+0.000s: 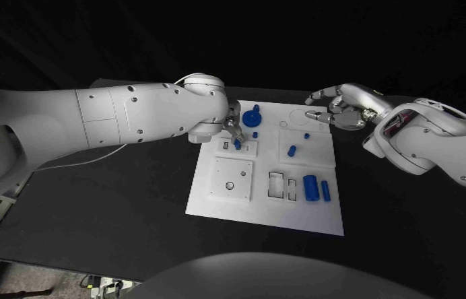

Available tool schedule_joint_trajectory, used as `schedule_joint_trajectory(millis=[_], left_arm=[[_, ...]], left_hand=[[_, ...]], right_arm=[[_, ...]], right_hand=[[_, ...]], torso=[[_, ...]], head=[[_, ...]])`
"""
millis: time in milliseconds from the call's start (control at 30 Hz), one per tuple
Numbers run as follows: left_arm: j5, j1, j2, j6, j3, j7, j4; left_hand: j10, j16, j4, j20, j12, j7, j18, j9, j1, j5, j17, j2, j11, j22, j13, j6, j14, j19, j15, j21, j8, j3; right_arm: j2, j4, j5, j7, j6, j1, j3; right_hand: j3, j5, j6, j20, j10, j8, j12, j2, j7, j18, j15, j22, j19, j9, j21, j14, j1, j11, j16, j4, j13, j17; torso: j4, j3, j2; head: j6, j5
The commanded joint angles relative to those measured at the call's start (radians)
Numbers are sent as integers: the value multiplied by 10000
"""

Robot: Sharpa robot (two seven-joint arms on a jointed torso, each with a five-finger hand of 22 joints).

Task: Assemble the parts on the task board

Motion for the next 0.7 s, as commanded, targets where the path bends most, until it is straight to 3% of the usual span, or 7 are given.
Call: schedule_joint_trajectory(millis=[33,700], left_arm=[[-7,0,-4,109,5,58,28],[15,-4,-14,155,0,41,-15]], left_hand=[[1023,24,-3,-24,2,-40,0,18,-99,-27,2635,13,18,2245,2629,-18,1016,568,-14,-25,28,77],[1023,24,1,-24,2,-40,14,26,-111,-30,2635,17,17,2210,2629,-20,1016,522,-15,-62,25,94]], right_arm=[[14,-10,-56,63,98,-11,0],[46,-29,-56,65,111,-20,0]], right_hand=[[4,0,66,15,1033,-54,25,0,-28,127,45,2077,-24,11,-18,1043,64,74,35,-77,2609,2631],[10,6,65,15,1033,-61,25,-7,-26,130,44,2072,-33,9,-29,1043,84,75,35,-88,2609,2631]], torso=[[2,2,-2],[2,5,-1]], head=[[1,14],[1,47]])
